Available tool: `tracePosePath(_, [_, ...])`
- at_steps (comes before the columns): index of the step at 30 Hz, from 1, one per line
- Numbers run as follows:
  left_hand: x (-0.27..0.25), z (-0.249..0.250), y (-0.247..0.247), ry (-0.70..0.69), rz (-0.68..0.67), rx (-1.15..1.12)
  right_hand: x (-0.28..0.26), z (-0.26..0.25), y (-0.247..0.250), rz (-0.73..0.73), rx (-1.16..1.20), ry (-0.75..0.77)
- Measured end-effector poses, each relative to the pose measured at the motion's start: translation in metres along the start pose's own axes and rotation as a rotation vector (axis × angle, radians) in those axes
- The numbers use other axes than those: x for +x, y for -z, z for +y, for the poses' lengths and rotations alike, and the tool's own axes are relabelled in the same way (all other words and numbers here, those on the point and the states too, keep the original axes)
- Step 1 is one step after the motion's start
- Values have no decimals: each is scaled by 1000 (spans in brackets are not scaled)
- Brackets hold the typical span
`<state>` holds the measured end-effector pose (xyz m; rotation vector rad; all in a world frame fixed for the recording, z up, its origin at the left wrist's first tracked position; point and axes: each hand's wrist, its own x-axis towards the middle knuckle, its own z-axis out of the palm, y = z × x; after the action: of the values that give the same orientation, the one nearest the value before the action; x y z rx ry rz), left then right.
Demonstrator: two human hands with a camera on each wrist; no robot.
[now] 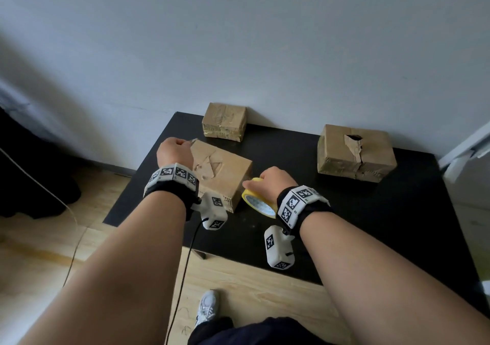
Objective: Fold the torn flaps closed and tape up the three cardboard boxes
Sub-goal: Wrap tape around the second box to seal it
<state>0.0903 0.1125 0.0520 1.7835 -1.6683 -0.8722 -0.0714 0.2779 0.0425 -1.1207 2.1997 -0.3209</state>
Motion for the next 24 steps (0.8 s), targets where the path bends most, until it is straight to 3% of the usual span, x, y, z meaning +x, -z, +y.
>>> tracePosePath(4, [18, 2, 8, -16, -8, -22, 9, -10, -5, -7, -65, -143])
tracePosePath(11, [56, -27, 23, 36, -68, 27, 27, -44, -2, 17, -37, -98])
tracePosePath(24, [99, -51, 15, 62, -196, 32, 53, -98, -10, 147, -444, -202])
